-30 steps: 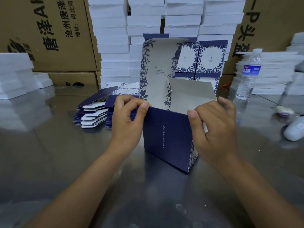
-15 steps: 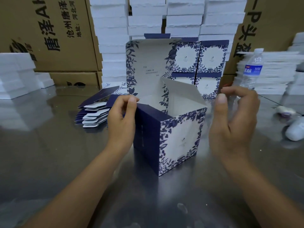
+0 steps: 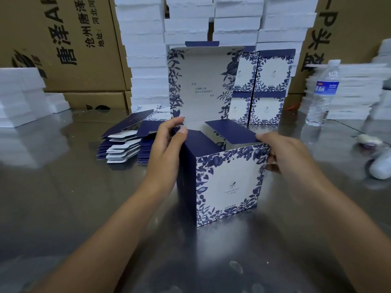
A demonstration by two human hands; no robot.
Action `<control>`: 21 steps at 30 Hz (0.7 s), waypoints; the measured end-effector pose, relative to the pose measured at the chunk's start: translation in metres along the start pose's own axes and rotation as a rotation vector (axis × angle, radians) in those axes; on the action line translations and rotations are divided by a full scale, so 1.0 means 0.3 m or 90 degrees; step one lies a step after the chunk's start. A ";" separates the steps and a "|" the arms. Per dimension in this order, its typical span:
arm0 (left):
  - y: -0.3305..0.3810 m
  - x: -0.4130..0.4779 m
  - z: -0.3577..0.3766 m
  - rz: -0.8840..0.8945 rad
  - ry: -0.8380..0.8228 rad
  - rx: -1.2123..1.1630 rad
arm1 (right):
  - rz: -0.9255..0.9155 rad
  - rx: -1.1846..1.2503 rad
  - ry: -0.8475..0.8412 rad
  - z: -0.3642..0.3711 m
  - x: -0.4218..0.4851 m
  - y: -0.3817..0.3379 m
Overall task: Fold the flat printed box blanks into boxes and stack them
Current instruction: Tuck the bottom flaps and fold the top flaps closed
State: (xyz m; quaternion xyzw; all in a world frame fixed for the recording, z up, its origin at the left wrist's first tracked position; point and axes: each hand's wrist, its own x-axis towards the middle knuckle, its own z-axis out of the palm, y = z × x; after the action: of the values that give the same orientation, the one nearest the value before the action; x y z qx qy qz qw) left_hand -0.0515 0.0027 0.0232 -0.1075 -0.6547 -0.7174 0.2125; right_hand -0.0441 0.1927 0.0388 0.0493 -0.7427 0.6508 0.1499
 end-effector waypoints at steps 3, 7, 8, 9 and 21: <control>-0.001 -0.004 0.005 -0.014 -0.018 -0.035 | -0.088 -0.044 -0.032 -0.017 -0.011 -0.009; 0.000 -0.008 0.005 -0.003 -0.035 -0.043 | -0.139 -0.085 -0.094 -0.043 -0.015 -0.027; 0.000 -0.009 0.005 -0.002 -0.040 -0.043 | -0.135 -0.081 -0.114 -0.049 -0.012 -0.031; -0.003 -0.008 0.004 -0.001 -0.045 -0.047 | -0.126 -0.082 -0.133 -0.053 -0.013 -0.039; -0.017 -0.009 0.009 -0.006 -0.125 -0.123 | 0.073 0.058 -0.113 -0.060 -0.031 -0.074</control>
State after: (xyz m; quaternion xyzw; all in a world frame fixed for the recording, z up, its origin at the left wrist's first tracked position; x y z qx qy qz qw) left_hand -0.0515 0.0060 0.0179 -0.1939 -0.6006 -0.7643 0.1324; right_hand -0.0265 0.2061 0.0593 0.0710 -0.7241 0.6846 0.0438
